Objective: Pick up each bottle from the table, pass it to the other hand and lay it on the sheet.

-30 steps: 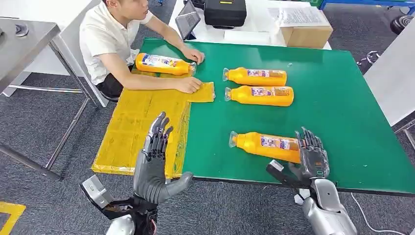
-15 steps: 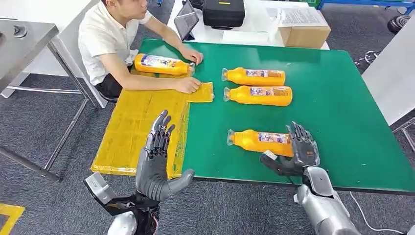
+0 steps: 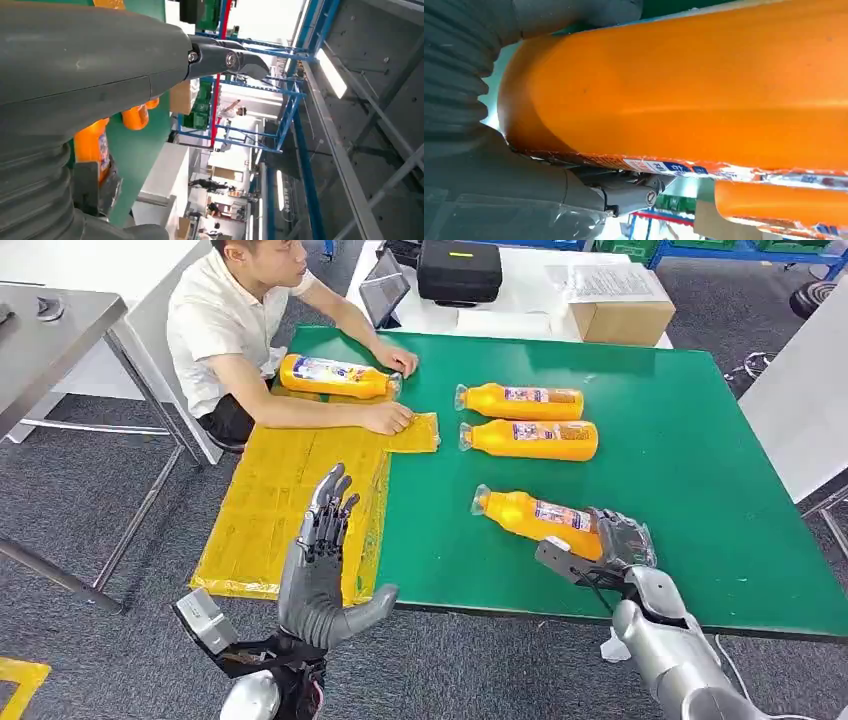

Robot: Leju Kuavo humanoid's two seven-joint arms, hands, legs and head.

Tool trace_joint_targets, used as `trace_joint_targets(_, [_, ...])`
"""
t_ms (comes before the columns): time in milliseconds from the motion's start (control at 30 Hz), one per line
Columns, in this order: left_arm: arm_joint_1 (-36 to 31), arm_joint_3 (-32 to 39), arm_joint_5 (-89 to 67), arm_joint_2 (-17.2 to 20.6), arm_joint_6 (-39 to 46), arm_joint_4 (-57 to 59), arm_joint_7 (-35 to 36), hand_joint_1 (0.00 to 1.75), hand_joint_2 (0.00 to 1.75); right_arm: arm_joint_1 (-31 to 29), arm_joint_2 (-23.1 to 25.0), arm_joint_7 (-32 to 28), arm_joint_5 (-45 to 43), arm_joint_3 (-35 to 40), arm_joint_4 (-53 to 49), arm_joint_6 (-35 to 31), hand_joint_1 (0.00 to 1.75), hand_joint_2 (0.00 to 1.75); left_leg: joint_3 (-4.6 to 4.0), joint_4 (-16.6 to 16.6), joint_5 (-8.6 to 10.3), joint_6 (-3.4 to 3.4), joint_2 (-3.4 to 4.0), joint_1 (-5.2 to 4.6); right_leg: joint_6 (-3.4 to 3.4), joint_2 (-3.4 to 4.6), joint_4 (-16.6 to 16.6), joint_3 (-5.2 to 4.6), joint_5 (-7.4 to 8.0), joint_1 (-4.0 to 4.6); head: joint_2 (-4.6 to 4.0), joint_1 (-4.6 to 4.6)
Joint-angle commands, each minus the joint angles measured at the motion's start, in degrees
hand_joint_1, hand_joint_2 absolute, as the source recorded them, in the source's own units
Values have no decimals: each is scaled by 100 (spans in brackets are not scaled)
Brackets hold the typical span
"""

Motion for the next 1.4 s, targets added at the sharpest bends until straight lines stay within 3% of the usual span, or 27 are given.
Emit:
trace_joint_targets(33, [-212, -67, 13, 84, -74, 443, -20, 0, 175, 847, 378, -1323, -1433, -595, -41, 355, 175, 175, 14, -18, 4, -15, -33, 15, -13, -29, -29, 29, 0, 15, 0, 0])
trace_joint_targets(200, [-208, -64, 13, 86, -76, 445, -26, 0, 175, 855, 391, -1348, -1496, -597, -127, 342, 175, 175, 24, -10, -18, -12, 13, 15, -13, 14, -19, 83, 7, 13, 0, 0])
trace_joint_targets(233, [-191, -20, -10, 53, 36, 472, -27, 0, 175, 915, 463, -1650, -1745, -681, -311, 206, 175, 175, 30, -13, -18, -17, 17, 16, -19, 15, -22, 86, 9, 15, 0, 0])
trace_joint_targets(300, [-231, 118, -147, -21, 829, 796, 322, 0, 175, 1165, 781, -2073, -2476, -861, -1151, 247, 175, 175, 31, -10, -16, -19, 10, 17, -22, 7, -20, 78, 10, 16, 0, 2])
trace_joint_targets(367, [-264, 378, 630, -80, 1131, 1214, 869, 0, 175, 1401, 976, -2131, -2796, -748, -2005, 141, 173, 175, 31, -9, -17, -20, 22, 18, -24, 18, -18, 25, 10, 16, 0, 2])
trace_joint_targets(433, [-349, 484, 1436, 72, 931, 1756, 1022, 0, 175, 1576, 1143, -2020, -3198, -441, -2890, 271, 169, 175, 16, -21, -16, -18, 34, 17, -19, 35, -25, 73, 14, 16, 0, 0])
trace_joint_targets(600, [-513, 67, 1866, 228, 157, 2525, 1192, 0, 175, 1653, 1386, -2090, -4346, 309, -3841, 948, 171, 175, -10, -10, -14, -22, 44, 9, -26, 42, 4, 36, 15, 9, 0, -4])
trace_joint_targets(800, [-994, -404, 1660, 327, -136, 3125, 1378, 0, 175, 1441, 1525, -2088, -4620, 959, -3505, 1213, 173, 175, -71, -7, 5, -16, 19, 12, -22, 23, 10, -12, 12, 11, 0, -2])
trace_joint_targets(1000, [-1092, -396, 1654, 280, -129, 3254, 1375, 0, 175, 1374, 1620, -2099, -4607, 1117, -3395, 1243, 173, 175, -91, -6, 5, -19, 18, 10, -25, 25, 14, -29, 13, 7, 0, 0])
trace_joint_targets(1200, [-1313, -483, 1354, 189, -164, 3230, 1225, 0, 175, 1052, 1700, -1855, -4386, 1918, -2774, 1434, 169, 175, -93, -3, 2, -19, 12, 10, -25, 19, 14, -31, 13, 8, 0, 0])
trace_joint_targets(1400, [-1313, -469, 1341, 178, -148, 3204, 1214, 0, 175, 1037, 1710, -1854, -4381, 1964, -2724, 1445, 171, 175, -92, -3, 2, -20, 12, 10, -26, 19, 14, -30, 12, 8, 0, 0])
